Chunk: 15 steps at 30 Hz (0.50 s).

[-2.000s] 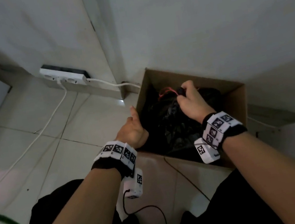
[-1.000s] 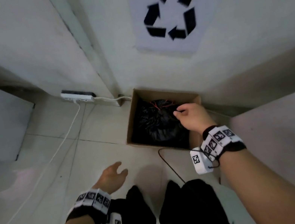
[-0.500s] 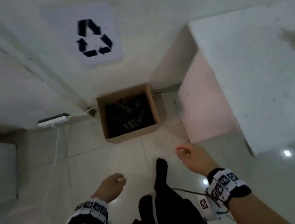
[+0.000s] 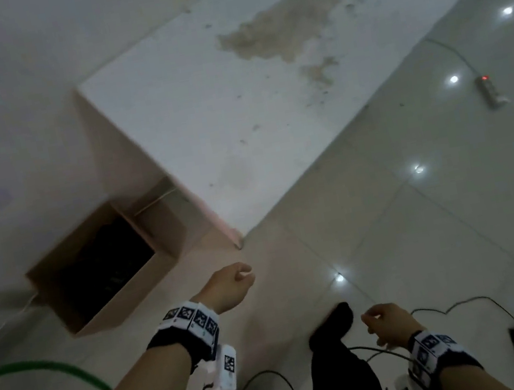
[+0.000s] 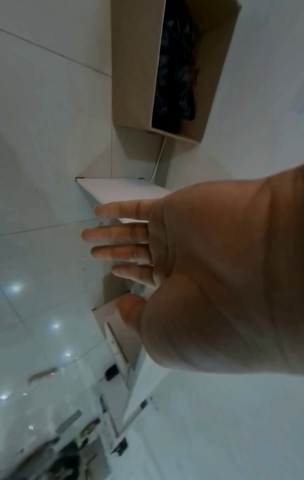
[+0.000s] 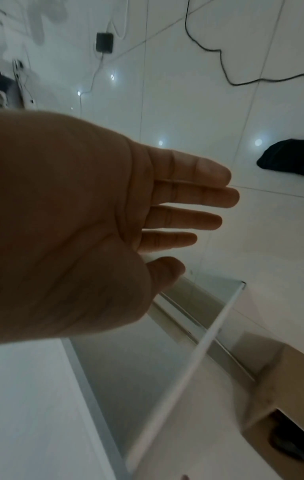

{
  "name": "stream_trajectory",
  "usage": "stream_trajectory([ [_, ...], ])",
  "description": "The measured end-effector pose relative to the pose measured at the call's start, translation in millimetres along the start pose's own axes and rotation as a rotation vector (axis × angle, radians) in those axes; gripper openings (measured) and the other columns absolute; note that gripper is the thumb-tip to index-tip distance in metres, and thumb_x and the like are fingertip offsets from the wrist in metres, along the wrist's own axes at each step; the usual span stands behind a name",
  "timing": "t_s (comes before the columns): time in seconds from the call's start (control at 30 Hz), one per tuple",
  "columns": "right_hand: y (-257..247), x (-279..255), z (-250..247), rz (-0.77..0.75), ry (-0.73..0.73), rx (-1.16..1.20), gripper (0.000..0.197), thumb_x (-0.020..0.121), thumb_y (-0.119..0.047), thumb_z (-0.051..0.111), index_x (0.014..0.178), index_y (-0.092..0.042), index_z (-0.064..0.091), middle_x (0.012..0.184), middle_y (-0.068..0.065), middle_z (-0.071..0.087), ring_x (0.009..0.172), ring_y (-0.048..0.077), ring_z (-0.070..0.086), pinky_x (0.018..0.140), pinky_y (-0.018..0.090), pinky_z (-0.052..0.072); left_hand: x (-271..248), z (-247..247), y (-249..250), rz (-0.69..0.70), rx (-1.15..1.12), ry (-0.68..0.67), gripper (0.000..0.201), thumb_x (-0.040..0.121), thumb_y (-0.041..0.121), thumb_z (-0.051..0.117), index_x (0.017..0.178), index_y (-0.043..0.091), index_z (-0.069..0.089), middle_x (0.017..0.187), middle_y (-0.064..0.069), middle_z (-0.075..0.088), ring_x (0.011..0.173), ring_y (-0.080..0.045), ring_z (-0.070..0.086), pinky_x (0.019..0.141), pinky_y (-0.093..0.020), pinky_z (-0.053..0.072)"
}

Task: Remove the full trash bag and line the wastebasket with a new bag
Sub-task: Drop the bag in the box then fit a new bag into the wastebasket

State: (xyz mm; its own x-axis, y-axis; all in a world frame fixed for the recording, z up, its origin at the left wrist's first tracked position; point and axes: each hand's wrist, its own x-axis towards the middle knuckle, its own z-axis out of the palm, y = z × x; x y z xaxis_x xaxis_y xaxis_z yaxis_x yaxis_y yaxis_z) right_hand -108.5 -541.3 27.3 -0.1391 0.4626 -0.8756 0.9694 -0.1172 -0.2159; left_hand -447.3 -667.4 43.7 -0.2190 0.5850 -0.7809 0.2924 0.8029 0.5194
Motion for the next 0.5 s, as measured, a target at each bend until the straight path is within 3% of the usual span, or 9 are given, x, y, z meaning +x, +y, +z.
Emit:
stream_trajectory([
  [0.07,17.5,17.9,-44.2,-0.031,0.023,0.049,0.031,0.093,-0.039,0.057,0.111,-0.016,0.068,0.092,0.005,0.074,0.071,0.020,0.072,0.064,0.033,0.060,21.6,22.1,22.9,-0.039,0.121,-0.066,0.046,0.096,0.043,0.049,0.137,0.024,0.051,0.135,-0.004,0.058,0.116,-0.020,0.061,0.100,-0.031,0.047],
  [0.17,29.2,34.1,-125.8,-0.131,0.086,0.122,0.032,0.092,-0.042,0.057,0.112,-0.019,0.069,0.101,0.004,0.074,0.089,0.023,0.072,0.081,0.038,0.059,50.8,45.1,48.7,-0.166,0.305,-0.120,0.051,0.100,0.040,0.044,0.144,0.015,0.045,0.150,-0.006,0.046,0.132,-0.023,0.049,0.109,-0.029,0.037],
  [0.23,31.3,40.1,-180.3,-0.185,0.121,0.187,0.032,0.091,-0.046,0.057,0.110,-0.023,0.069,0.101,0.002,0.074,0.090,0.022,0.071,0.086,0.041,0.059,67.2,55.5,69.5,-0.246,0.362,-0.141,0.050,0.102,0.037,0.040,0.143,0.009,0.046,0.151,-0.011,0.044,0.133,-0.027,0.048,0.108,-0.031,0.037],
  [0.3,33.9,50.4,-233.8,-0.222,0.170,0.236,0.028,0.091,-0.046,0.057,0.107,-0.026,0.069,0.098,-0.001,0.074,0.090,0.019,0.071,0.086,0.041,0.058,80.5,68.2,100.4,-0.279,0.341,-0.167,0.044,0.103,0.032,0.042,0.138,0.006,0.050,0.143,-0.013,0.051,0.119,-0.027,0.057,0.092,-0.028,0.045],
  [0.4,42.2,73.0,-297.5,-0.248,0.210,0.260,0.023,0.093,-0.043,0.057,0.104,-0.027,0.070,0.096,-0.001,0.073,0.089,0.019,0.071,0.087,0.039,0.057,113.2,81.0,154.6,-0.280,0.281,-0.182,0.034,0.101,0.025,0.046,0.127,0.005,0.058,0.130,-0.015,0.060,0.094,-0.026,0.062,0.064,-0.020,0.043],
  [0.5,59.4,105.0,-346.9,-0.213,0.176,0.215,0.025,0.094,-0.042,0.056,0.106,-0.025,0.069,0.098,0.000,0.073,0.089,0.019,0.070,0.086,0.038,0.057,163.6,89.1,226.9,-0.231,0.212,-0.247,0.033,0.099,0.033,0.048,0.121,0.011,0.057,0.124,-0.016,0.062,0.095,-0.030,0.063,0.062,-0.022,0.043],
])
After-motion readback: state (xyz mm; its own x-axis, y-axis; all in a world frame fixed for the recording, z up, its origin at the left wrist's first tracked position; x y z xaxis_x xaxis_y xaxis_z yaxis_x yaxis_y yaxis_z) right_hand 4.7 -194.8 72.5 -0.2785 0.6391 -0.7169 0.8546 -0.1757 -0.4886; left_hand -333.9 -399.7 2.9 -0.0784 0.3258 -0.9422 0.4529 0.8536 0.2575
